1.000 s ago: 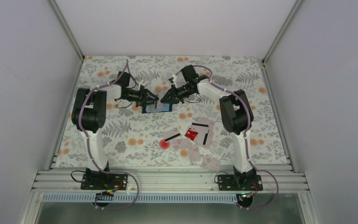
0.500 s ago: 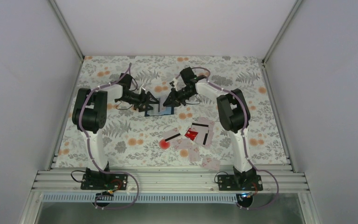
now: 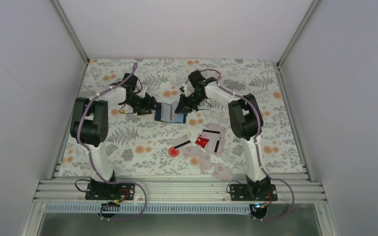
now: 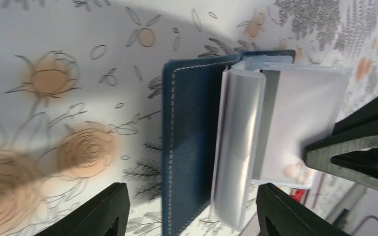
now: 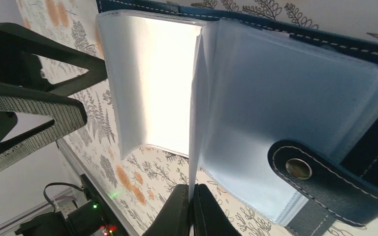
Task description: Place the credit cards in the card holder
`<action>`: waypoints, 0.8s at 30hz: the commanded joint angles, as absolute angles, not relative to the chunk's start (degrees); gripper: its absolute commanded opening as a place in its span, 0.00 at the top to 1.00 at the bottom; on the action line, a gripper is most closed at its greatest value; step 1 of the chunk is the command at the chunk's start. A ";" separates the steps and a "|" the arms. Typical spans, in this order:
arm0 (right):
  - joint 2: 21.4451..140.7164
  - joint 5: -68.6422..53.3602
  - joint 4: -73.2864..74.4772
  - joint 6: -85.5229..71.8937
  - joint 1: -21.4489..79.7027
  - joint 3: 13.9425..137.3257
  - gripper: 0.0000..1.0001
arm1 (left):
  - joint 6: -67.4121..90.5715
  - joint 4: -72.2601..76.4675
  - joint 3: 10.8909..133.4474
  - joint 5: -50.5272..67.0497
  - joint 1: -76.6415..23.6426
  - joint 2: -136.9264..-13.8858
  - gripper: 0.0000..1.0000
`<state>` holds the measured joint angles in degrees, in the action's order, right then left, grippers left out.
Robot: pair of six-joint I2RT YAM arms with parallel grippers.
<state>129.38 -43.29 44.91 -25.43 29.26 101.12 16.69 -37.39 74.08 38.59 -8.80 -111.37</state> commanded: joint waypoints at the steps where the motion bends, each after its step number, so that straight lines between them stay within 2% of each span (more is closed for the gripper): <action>1: 130.29 -38.83 48.36 -25.10 30.57 103.59 0.96 | 13.48 -37.18 71.65 31.34 -9.05 -108.97 0.35; 8: 131.63 -36.06 51.53 -26.39 32.15 107.03 0.95 | 12.79 -34.23 67.80 32.51 -9.69 -109.57 0.43; 13: 133.71 -34.35 54.30 -27.48 33.98 111.40 0.91 | 13.26 -32.12 66.30 34.78 -9.85 -109.43 0.55; 18: 135.28 -34.91 54.63 -28.89 35.17 115.13 0.83 | 13.27 -31.35 65.68 36.06 -9.94 -109.71 0.66; 24: 136.51 -36.75 53.51 -29.86 36.36 118.96 0.71 | 13.32 -30.95 65.14 37.40 -10.02 -109.44 0.72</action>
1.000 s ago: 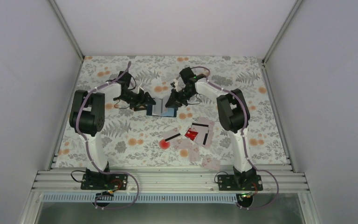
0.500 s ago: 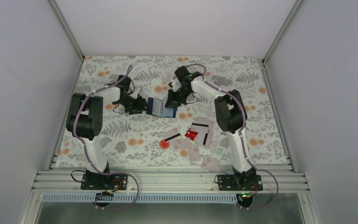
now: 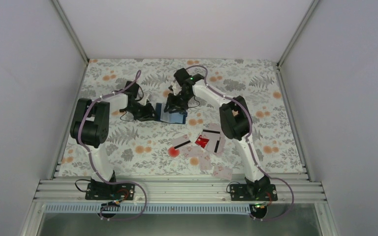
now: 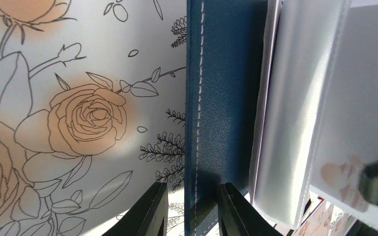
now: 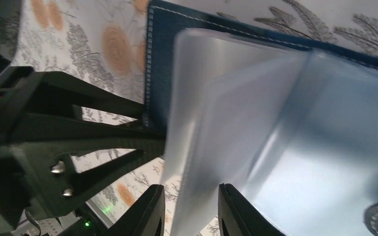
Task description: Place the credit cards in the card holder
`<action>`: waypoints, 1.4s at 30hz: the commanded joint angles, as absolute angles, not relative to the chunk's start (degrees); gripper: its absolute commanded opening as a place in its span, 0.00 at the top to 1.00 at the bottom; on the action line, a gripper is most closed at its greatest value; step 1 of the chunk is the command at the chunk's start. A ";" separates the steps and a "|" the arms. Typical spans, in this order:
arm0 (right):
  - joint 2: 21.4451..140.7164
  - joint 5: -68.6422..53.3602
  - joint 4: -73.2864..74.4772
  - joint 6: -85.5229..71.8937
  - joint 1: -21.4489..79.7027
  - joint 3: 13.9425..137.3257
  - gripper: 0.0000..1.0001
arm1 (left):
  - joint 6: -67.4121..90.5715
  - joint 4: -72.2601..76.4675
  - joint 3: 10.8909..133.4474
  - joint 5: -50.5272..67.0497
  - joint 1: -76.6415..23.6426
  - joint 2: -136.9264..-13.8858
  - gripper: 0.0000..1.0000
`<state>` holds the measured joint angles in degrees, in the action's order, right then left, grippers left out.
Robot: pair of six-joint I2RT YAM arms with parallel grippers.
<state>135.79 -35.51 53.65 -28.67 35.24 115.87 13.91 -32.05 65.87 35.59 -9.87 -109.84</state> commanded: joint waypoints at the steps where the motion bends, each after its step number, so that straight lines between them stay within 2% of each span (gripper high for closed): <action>1: 136.53 -37.61 52.86 -29.81 36.53 119.07 0.68 | 13.35 -30.90 65.10 37.44 -10.06 -109.39 0.73; 5: 136.70 -40.49 51.00 -29.55 37.28 119.10 0.60 | 13.78 -30.36 64.39 37.95 -10.03 -109.11 0.73; 18: 140.76 -43.17 46.75 -29.16 37.36 118.46 0.59 | 14.40 -32.63 62.72 35.87 -10.03 -103.05 0.75; 26: 140.69 -45.65 45.37 -26.80 36.71 117.05 0.59 | 13.98 -36.38 63.53 30.19 -10.02 -97.81 0.73; 37: 134.80 -43.06 47.72 -22.50 35.08 116.23 0.57 | 12.99 -34.62 64.80 28.05 -10.13 -88.41 0.67; 42: 130.96 -38.05 50.52 -21.06 34.61 116.45 0.56 | 11.39 -34.39 64.71 26.78 -10.88 -84.67 0.64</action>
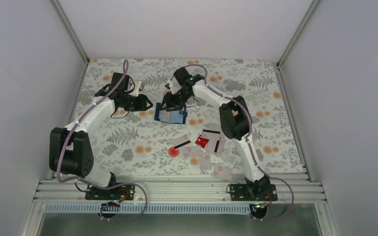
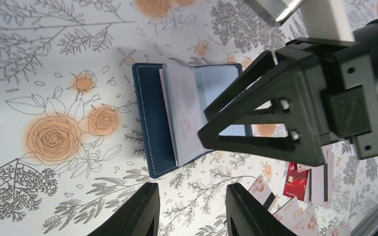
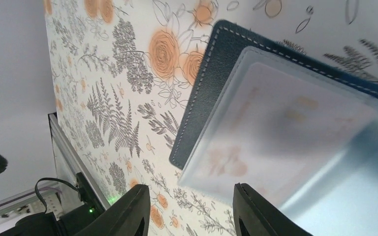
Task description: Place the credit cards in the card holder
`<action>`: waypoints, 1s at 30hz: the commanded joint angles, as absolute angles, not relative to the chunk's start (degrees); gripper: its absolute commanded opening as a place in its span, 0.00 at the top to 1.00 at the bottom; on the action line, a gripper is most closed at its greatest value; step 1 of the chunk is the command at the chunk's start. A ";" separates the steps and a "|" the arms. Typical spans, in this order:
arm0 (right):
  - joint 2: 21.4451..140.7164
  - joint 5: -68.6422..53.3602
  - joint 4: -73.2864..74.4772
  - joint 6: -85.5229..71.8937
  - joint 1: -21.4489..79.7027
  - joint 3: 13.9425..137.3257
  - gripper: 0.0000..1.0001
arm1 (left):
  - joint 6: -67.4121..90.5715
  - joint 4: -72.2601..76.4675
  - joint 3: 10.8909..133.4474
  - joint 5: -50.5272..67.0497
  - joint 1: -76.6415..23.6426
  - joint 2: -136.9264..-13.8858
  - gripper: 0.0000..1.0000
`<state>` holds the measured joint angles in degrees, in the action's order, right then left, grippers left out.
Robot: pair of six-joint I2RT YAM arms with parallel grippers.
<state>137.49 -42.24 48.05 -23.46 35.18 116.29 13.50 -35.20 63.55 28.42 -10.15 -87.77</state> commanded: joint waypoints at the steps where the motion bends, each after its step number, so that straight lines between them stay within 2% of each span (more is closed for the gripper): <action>1: 129.91 -36.44 51.01 -20.90 34.50 116.04 0.56 | 11.04 -34.25 64.67 26.66 -11.15 -83.71 0.63; 5: 124.12 -29.73 52.29 -21.26 34.28 112.42 0.54 | 9.35 -33.85 65.23 26.22 -12.67 -82.08 0.58; 10: 116.41 -19.35 53.71 -22.47 34.28 104.71 0.46 | 7.14 -33.47 66.20 25.24 -15.58 -80.66 0.53; 14: 109.85 -12.72 54.71 -24.23 34.21 97.35 0.33 | 3.41 -32.84 66.08 24.57 -19.84 -79.01 0.44; 18: 103.73 -8.22 54.37 -26.35 33.82 90.14 0.18 | -0.41 -31.82 65.91 22.53 -25.66 -78.21 0.40; 22: 98.42 -5.48 54.69 -28.64 32.33 84.17 0.11 | -3.01 -30.16 67.29 22.81 -31.36 -79.57 0.39; 30: 88.34 -1.83 58.77 -32.65 30.17 73.63 0.10 | -8.62 -30.26 73.95 21.82 -40.56 -87.64 0.25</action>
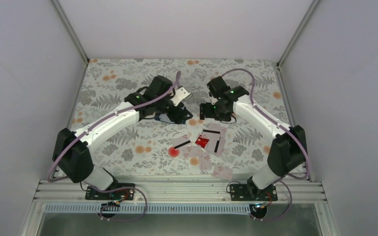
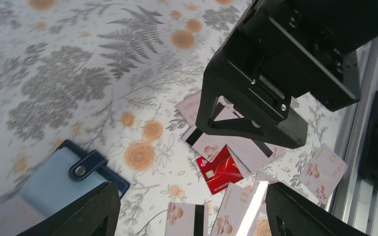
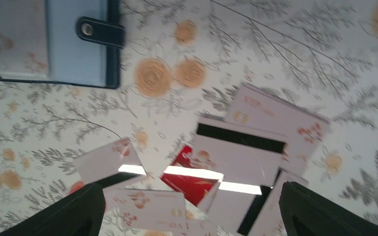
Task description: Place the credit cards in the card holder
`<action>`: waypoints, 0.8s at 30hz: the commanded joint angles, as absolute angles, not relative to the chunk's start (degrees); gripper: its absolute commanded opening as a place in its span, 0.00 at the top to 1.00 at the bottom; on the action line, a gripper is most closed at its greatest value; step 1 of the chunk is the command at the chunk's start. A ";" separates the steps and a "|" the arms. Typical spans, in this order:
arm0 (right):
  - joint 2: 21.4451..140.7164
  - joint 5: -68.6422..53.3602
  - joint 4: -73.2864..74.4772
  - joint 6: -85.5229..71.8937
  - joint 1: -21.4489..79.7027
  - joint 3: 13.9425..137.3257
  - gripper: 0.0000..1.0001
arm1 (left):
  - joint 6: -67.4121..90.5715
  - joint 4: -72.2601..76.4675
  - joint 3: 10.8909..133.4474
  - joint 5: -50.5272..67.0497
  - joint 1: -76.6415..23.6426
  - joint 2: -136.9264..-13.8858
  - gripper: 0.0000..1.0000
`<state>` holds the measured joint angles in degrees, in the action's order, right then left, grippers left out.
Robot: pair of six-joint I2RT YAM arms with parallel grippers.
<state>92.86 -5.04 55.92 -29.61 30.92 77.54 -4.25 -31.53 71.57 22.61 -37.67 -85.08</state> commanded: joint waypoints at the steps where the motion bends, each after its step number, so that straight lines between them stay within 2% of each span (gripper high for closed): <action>1: 87.27 -1.79 59.20 -33.20 30.13 72.35 0.10 | -9.38 -29.64 73.71 21.96 -41.48 -87.77 0.23; 2: 86.35 -1.66 59.62 -33.78 30.08 71.03 0.10 | -10.36 -28.91 73.21 22.55 -42.22 -87.90 0.18; 3: 85.42 -1.46 59.96 -34.49 30.02 69.76 0.10 | -11.81 -28.59 72.72 23.42 -43.02 -88.13 0.03; 4: 84.62 -1.11 60.20 -35.24 29.93 68.50 0.10 | -13.51 -28.41 72.28 24.34 -43.74 -88.60 0.00; 6: 83.26 -0.40 60.31 -36.51 29.74 66.31 0.10 | -17.39 -28.37 71.22 25.56 -44.85 -89.76 0.00; 7: 82.75 -0.02 60.36 -37.23 29.52 65.56 0.05 | -19.09 -27.97 70.58 25.50 -45.50 -90.14 0.00; 12: 81.73 1.98 60.97 -38.34 28.21 63.73 0.01 | -30.06 -22.94 66.05 25.89 -47.89 -90.30 0.00; 21: 78.03 3.86 62.43 -39.86 22.66 61.64 0.01 | -37.97 -27.65 74.69 24.69 -48.26 -102.20 0.04; 24: 76.22 2.61 61.69 -39.99 20.30 59.42 0.01 | -38.71 -27.00 75.42 20.20 -49.64 -105.28 0.07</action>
<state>78.94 2.15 61.19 -38.37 22.96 62.11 -34.37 -26.85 73.19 23.70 -48.14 -102.19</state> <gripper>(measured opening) 0.993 0.950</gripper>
